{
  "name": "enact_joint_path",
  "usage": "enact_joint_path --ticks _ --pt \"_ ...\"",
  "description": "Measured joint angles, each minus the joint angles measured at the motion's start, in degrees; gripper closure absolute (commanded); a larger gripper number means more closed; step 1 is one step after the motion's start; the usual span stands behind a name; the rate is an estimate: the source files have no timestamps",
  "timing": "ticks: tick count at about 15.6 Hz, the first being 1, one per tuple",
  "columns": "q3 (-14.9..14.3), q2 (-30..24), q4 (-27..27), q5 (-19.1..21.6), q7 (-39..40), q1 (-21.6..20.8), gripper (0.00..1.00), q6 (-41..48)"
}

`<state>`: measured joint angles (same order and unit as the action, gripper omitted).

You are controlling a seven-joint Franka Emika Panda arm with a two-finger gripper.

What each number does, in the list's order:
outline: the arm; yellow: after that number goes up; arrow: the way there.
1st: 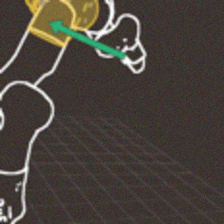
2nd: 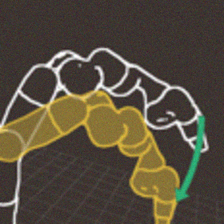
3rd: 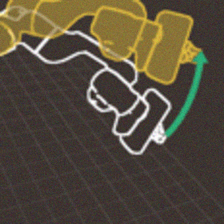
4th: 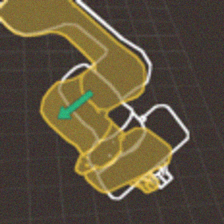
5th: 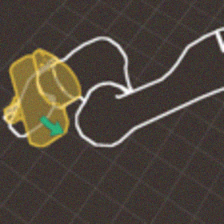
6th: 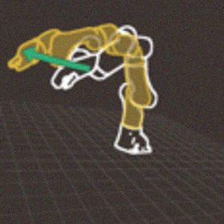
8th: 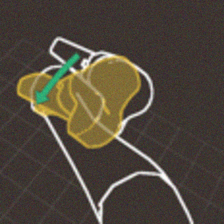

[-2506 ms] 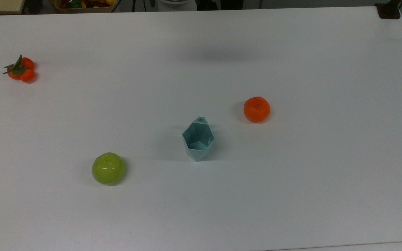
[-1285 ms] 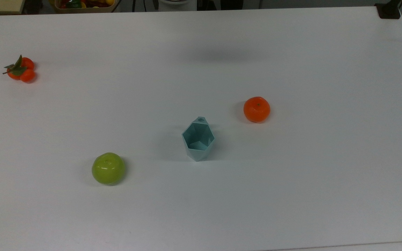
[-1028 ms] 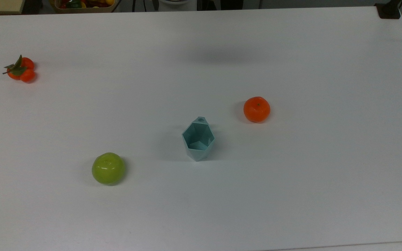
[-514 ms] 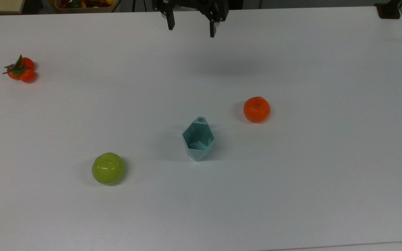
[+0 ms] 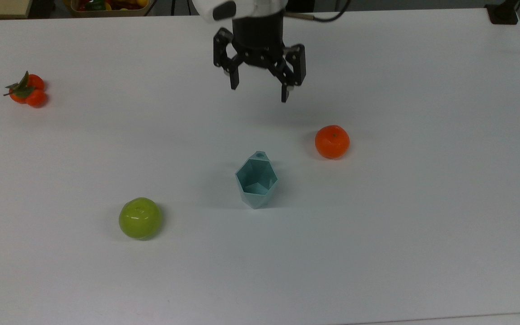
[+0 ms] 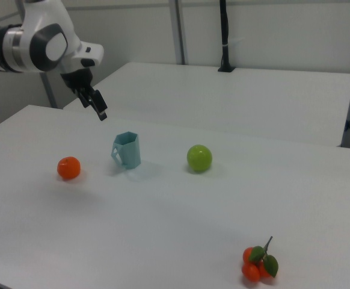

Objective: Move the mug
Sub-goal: 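Lower the open gripper down onto the rim of the teal mug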

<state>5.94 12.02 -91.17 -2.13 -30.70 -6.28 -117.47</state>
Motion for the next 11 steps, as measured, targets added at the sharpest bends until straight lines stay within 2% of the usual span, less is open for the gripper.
enact_joint_path --ticks 11 --pt "0.0 9.2 -1.5 -4.5 -0.1 -1.3 0.00 -7.8"
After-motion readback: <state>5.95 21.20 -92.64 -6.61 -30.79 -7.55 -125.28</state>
